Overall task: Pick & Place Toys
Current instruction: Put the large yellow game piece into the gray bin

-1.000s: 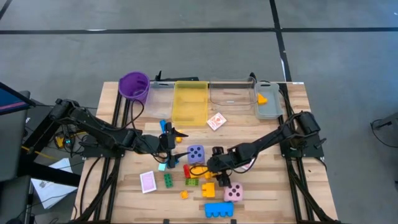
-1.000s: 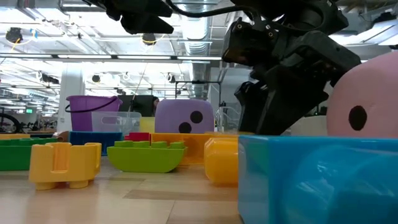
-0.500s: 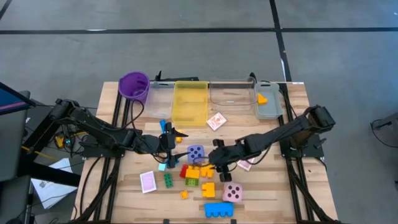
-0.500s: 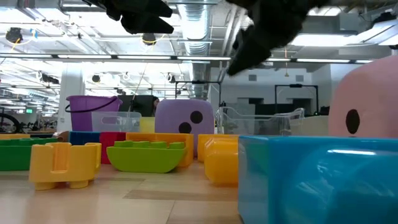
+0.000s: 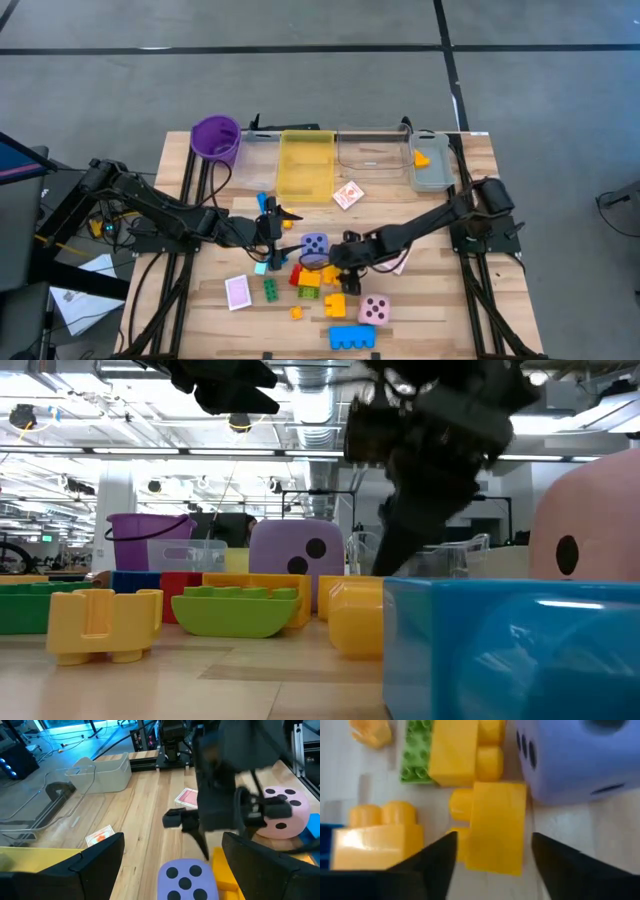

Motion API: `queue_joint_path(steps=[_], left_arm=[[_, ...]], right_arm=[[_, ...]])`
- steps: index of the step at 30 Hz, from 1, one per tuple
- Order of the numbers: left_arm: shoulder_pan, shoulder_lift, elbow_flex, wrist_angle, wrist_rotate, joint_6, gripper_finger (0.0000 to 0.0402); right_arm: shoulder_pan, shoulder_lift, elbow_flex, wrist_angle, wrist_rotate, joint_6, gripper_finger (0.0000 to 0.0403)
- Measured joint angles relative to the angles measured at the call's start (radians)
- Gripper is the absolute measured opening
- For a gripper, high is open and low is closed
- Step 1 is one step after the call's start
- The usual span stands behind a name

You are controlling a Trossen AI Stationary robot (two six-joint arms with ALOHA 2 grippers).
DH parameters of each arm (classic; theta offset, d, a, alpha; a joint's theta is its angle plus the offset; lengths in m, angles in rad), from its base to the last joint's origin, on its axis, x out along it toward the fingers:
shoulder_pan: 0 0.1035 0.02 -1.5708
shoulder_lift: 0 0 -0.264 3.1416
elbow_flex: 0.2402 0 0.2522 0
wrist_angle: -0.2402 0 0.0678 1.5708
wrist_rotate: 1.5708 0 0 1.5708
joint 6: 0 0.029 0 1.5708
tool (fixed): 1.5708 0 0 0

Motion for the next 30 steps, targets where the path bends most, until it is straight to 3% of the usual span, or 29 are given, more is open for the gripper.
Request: queue_joint_path(steps=[5, 9, 23, 30], left_arm=[[0.000, 0.000, 0.000, 0.000, 0.000, 0.000, 0.0328], [0.000, 0.000, 0.000, -0.004, 0.000, 0.000, 0.0328], [0.000, 0.000, 0.000, -0.016, 0.000, 0.000, 0.0328], [0.000, 0.000, 0.000, -0.016, 0.000, 0.000, 0.0328]], right_arm=[[-0.004, 0.041, 0.003, 0.039, -0.052, 0.002, 0.0360], [0.000, 0.076, 0.005, 0.058, -0.071, -0.002, 0.0395], [0.007, 0.111, 0.003, 0.114, -0.017, -0.095, 0.0357], [0.007, 0.112, 0.004, 0.085, 0.006, -0.096, 0.0290]])
